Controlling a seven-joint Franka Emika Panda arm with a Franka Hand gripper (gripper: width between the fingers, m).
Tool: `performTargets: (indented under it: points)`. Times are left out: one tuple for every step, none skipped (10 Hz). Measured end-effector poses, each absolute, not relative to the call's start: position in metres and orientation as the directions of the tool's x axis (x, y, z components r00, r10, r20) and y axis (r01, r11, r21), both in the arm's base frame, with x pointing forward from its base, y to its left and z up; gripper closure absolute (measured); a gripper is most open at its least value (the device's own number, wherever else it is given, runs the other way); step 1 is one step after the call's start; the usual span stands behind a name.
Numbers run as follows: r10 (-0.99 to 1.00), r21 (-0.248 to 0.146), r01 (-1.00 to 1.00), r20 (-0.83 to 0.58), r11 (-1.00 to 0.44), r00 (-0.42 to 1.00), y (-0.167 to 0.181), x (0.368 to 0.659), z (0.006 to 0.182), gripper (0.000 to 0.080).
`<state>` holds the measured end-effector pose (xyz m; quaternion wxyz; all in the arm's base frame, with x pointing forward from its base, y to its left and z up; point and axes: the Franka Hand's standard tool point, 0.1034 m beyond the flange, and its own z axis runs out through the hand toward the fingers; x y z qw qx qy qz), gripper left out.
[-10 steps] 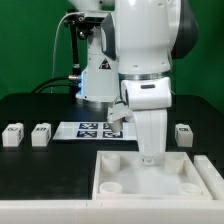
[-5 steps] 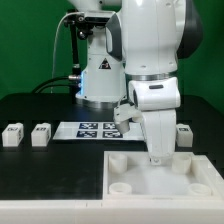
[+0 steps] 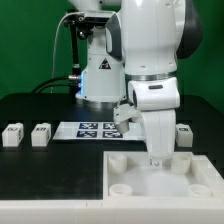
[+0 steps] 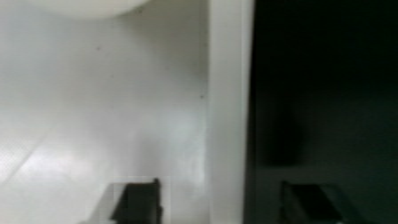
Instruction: Assemble one leg
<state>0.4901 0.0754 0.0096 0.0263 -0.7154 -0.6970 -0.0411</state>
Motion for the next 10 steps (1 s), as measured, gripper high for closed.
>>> performTargets:
  points:
    - [0.995, 0.02, 0.999, 0.095, -0.027, 0.025, 0.0752, 0.4901, 0.0096, 0.024]
    - [0.995, 0.02, 0.999, 0.095, -0.028, 0.026, 0.075, 0.4902, 0.0096, 0.024]
    - [0.995, 0.02, 0.999, 0.095, -0.028, 0.026, 0.0748, 0.4902, 0.0095, 0.0162]
    - [0.995, 0.02, 0.999, 0.095, -0.028, 0.026, 0.0747, 0.4902, 0.0095, 0.0162]
    - [0.995, 0.02, 0.999, 0.095, -0.029, 0.027, 0.0745, 0.4902, 0.0095, 0.0153]
    - [0.995, 0.02, 0.999, 0.095, -0.029, 0.027, 0.0743, 0.4903, 0.0095, 0.0151]
    - [0.995, 0.02, 0.999, 0.095, -0.03, 0.028, 0.0741, 0.4903, 0.0095, 0.0151]
    - [0.995, 0.02, 0.999, 0.095, -0.03, 0.028, 0.0739, 0.4903, 0.0095, 0.0151]
    - [0.995, 0.02, 0.999, 0.095, -0.03, 0.028, 0.0739, 0.4903, 0.0095, 0.0151]
    - [0.995, 0.023, 0.999, 0.095, -0.043, 0.04, 0.0746, 0.4906, 0.0131, 0.0151]
